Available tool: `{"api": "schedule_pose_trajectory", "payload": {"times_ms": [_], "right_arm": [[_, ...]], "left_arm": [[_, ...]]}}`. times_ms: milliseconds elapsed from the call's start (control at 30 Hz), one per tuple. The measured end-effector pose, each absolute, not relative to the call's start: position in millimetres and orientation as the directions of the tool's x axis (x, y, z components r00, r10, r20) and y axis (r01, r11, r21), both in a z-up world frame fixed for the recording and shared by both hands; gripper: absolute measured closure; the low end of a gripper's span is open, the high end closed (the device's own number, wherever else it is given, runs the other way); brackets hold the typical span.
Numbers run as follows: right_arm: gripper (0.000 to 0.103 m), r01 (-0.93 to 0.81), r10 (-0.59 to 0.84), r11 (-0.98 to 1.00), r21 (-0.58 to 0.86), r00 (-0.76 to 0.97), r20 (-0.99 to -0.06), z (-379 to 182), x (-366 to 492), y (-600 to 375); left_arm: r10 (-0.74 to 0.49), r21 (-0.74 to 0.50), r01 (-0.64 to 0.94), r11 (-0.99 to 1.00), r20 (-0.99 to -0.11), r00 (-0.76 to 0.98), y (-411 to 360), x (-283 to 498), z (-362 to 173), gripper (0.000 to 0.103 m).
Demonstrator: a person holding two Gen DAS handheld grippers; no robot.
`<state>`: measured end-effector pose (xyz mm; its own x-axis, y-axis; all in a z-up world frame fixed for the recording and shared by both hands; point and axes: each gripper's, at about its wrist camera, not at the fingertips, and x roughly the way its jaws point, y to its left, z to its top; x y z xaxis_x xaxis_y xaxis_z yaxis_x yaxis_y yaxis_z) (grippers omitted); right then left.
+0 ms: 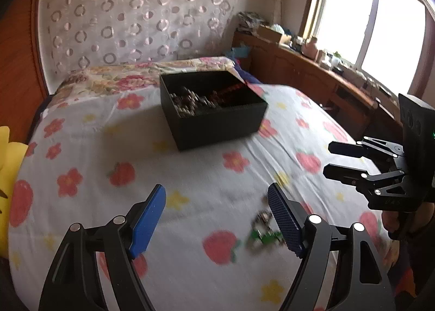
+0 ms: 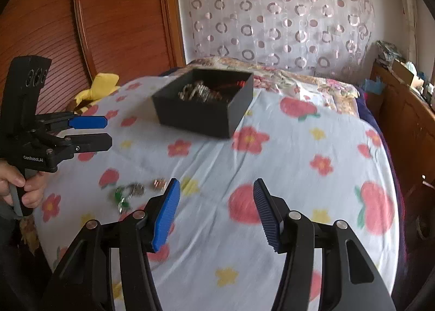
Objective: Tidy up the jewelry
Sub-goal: 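Grasp the green pendant chain with the left gripper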
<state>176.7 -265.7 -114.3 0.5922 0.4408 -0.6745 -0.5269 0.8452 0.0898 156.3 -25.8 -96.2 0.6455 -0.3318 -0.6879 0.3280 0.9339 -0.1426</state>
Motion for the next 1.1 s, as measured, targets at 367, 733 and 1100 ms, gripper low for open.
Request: {"api": "schedule_pose_trajectory", "payload": {"times_ms": [367,733,1100], "right_arm": [[0.044,-0.510,0.429,0.854,0.100,0.585,-0.688,-130,150,-272],[0.044,-0.504,0.460,0.851,0.147,0.579,-0.673,-132,152,-279],[0.044,-0.504,0.456,0.852,0.143,0.579,-0.676,-132,151,-280]], "left_arm": [[-0.323,-0.093,0.384,0.918,-0.739,0.592,-62,130,-110,0.029],[-0.283,-0.045,0.411,0.911,-0.791,0.542,-84,137,-126,0.059],[-0.303,-0.021,0.443,0.896,-0.760,0.576,-90,117,-121,0.086]]}}
